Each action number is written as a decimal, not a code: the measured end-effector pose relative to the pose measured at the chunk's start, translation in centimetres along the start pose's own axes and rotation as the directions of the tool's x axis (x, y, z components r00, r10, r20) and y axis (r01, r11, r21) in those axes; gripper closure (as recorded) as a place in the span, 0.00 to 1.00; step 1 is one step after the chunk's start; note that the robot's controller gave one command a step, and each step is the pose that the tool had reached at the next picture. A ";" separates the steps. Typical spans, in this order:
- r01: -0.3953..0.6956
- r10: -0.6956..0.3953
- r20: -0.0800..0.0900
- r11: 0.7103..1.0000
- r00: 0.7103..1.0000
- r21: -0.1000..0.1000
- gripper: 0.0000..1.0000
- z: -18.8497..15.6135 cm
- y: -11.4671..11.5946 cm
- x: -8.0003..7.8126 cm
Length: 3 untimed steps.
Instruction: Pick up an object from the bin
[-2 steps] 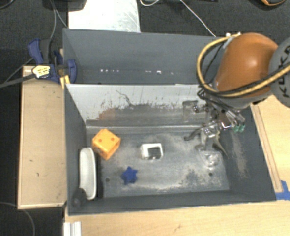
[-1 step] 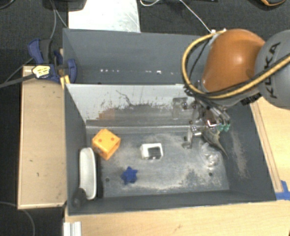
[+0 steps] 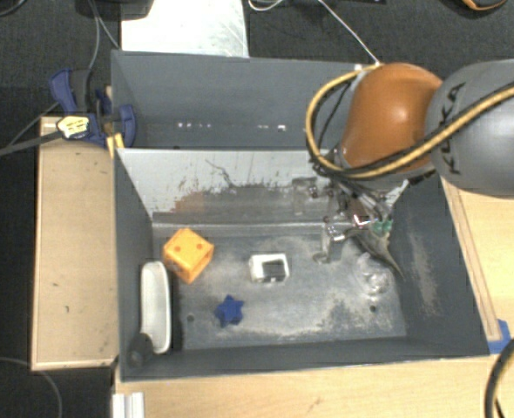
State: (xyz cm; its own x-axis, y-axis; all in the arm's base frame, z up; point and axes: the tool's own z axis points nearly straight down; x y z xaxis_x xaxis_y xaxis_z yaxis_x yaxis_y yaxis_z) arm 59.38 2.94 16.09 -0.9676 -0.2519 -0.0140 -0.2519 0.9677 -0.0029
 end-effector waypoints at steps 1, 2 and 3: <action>-0.027 0.027 0.001 1.000 1.000 -0.004 0.00 1.6 3.9 0.3; -0.118 0.118 0.003 0.993 0.993 -0.001 0.00 6.8 4.6 -0.5; 0.144 -0.144 0.007 0.990 0.990 -0.004 1.00 5.9 8.8 -0.9</action>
Offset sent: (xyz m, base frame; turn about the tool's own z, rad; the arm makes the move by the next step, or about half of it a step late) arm -0.0065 0.0462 -0.0705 0.1201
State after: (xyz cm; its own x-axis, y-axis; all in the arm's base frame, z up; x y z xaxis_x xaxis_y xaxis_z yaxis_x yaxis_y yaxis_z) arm 58.16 11.71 10.22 -0.9213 -0.3884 -0.0206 -0.3885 0.9215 -0.0012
